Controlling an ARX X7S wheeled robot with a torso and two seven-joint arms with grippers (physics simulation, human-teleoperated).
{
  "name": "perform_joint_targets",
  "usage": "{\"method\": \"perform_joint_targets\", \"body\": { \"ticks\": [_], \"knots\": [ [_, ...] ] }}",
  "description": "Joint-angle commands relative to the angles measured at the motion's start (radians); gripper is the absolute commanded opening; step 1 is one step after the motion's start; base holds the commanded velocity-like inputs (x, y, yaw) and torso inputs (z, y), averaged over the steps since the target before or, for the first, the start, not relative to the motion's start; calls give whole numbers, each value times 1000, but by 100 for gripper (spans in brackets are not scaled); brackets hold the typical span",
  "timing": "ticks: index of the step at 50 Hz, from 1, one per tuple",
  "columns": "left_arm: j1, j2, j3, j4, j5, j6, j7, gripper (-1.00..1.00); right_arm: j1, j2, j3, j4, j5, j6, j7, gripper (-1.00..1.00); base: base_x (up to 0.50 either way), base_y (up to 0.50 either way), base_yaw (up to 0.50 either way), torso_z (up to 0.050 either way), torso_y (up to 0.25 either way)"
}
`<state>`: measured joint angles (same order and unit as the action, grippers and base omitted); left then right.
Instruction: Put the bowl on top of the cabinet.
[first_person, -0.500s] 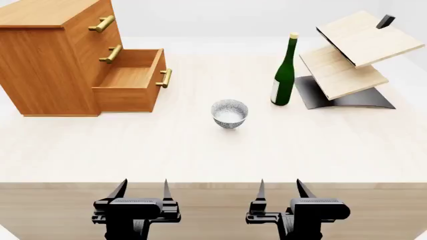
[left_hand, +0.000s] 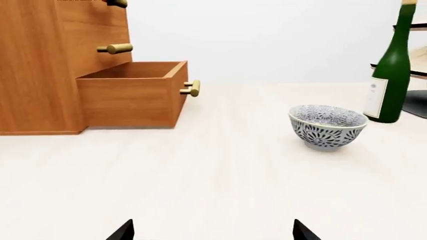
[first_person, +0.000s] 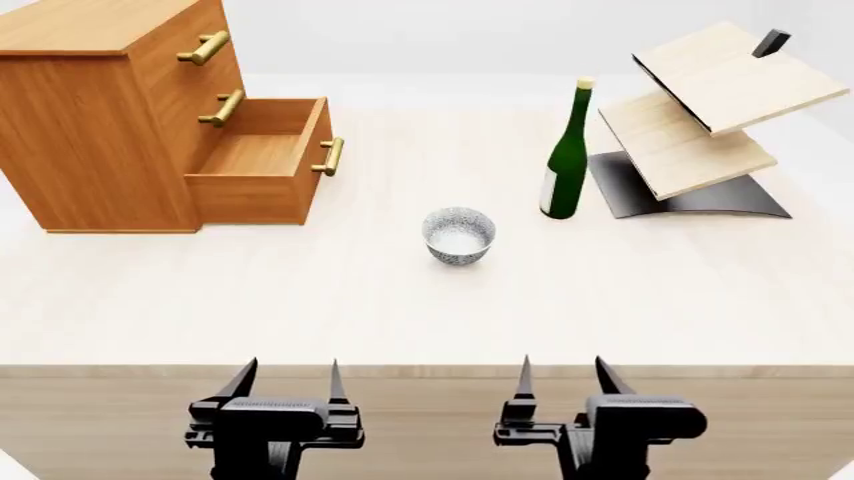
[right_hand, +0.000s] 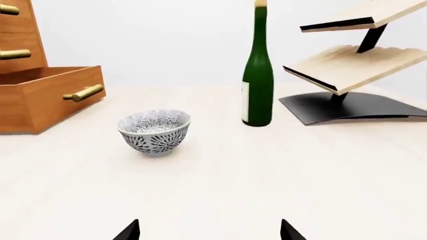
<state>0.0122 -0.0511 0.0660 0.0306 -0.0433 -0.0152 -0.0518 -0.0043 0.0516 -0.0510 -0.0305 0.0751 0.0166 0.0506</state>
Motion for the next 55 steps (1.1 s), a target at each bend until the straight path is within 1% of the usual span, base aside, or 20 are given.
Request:
{"method": "perform_joint_targets", "body": {
  "ticks": [1, 9, 13, 25, 28, 32, 33, 36, 55],
  "knots": [
    [9, -24, 25, 53, -18, -35, -20, 100, -11, 26, -13, -78, 32, 52, 27, 100, 0, 0, 0, 0, 0],
    [22, -43, 29, 150, -39, -108, -31, 100, -23, 40, -17, -152, 44, 112, 50, 100, 0, 0, 0, 0, 0],
    [31, -55, 29, 211, -46, -152, -41, 100, -38, 52, -19, -230, 52, 165, 64, 100, 0, 0, 0, 0, 0],
    [33, -83, 21, 348, -81, -275, -61, 100, -59, 81, -15, -376, 74, 264, 98, 100, 0, 0, 0, 0, 0],
    [35, -88, 24, 364, -79, -278, -67, 100, -66, 88, -18, -415, 79, 293, 104, 100, 0, 0, 0, 0, 0],
    [38, -93, 31, 372, -74, -274, -72, 100, -79, 101, -30, -447, 73, 276, 99, 100, 0, 0, 0, 0, 0],
    [39, -94, 29, 380, -80, -280, -71, 100, -83, 95, -14, -459, 113, 277, 89, 100, 0, 430, 0, 0, 0],
    [40, -98, 30, 387, -82, -282, -75, 100, -81, 95, -7, -463, 121, 283, 98, 100, 0, 500, 0, 0, 0],
    [44, -114, 32, 413, -107, -291, -89, 100, -75, 111, -13, -446, 130, 273, 113, 100, 0, 500, 0, 0, 0]
  ]
}}
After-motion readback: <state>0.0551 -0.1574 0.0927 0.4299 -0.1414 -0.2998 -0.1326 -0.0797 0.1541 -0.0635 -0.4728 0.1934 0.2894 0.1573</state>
